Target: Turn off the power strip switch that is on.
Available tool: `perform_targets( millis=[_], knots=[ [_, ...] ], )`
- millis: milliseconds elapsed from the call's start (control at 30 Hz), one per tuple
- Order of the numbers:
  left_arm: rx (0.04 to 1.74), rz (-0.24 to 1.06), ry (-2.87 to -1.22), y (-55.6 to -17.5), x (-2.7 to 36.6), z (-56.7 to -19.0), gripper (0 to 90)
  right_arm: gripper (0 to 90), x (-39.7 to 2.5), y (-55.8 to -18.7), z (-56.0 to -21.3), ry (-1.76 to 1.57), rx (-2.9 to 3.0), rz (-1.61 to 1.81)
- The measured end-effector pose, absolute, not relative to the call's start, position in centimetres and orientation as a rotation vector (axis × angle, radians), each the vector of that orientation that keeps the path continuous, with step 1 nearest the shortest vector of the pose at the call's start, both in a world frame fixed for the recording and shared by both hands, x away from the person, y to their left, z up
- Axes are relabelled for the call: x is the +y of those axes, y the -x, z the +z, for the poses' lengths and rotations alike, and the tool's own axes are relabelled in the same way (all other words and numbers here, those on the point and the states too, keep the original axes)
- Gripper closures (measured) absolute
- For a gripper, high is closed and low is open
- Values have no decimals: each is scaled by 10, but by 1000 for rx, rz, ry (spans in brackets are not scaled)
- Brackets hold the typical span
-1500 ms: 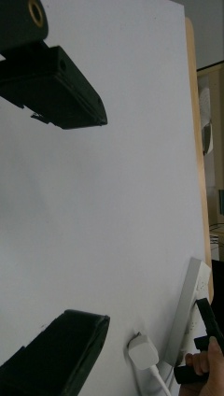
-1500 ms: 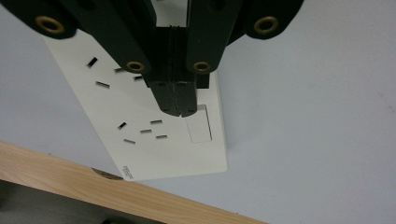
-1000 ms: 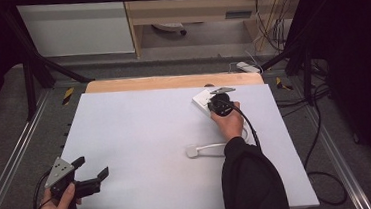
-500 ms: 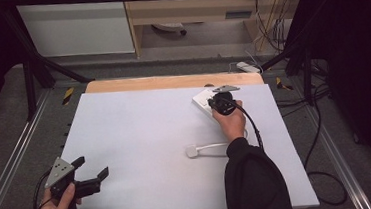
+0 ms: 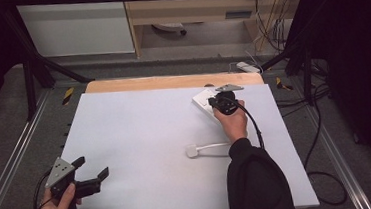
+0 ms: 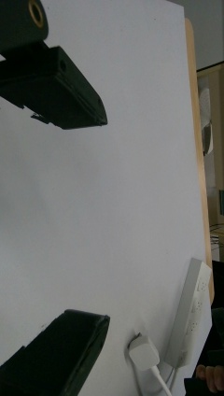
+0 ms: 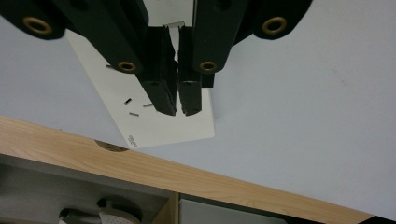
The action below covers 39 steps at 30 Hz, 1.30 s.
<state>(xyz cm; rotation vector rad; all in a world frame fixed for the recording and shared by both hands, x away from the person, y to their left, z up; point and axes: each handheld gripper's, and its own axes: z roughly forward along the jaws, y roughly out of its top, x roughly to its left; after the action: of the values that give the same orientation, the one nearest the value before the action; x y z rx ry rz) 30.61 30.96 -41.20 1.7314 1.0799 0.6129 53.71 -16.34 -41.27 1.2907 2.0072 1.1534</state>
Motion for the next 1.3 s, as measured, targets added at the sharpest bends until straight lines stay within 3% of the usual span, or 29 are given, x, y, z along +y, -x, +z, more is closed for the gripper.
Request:
perform_targets(
  millis=[167, 467, 833, 1033, 1300],
  knots=[
    [1081, 614, -1730, -306, 310, -412, 47, 761, -165, -535, -409, -1288, 1993, 1187],
    [1081, 615, -1732, -306, 310, -412, 47, 429, -164, -531, -399, -1315, 1965, 1235],
    [1082, 618, -1730, -306, 310, -412, 47, 109, -169, -524, -386, -1349, 1941, 1254],
    [1084, 614, -1722, -306, 310, -412, 47, 39, -173, -515, -374, -1324, 1921, 1271],
    [1092, 619, -1715, -306, 311, -411, 47, 29, -179, -500, -357, -1265, 1913, 1302]
  ],
)
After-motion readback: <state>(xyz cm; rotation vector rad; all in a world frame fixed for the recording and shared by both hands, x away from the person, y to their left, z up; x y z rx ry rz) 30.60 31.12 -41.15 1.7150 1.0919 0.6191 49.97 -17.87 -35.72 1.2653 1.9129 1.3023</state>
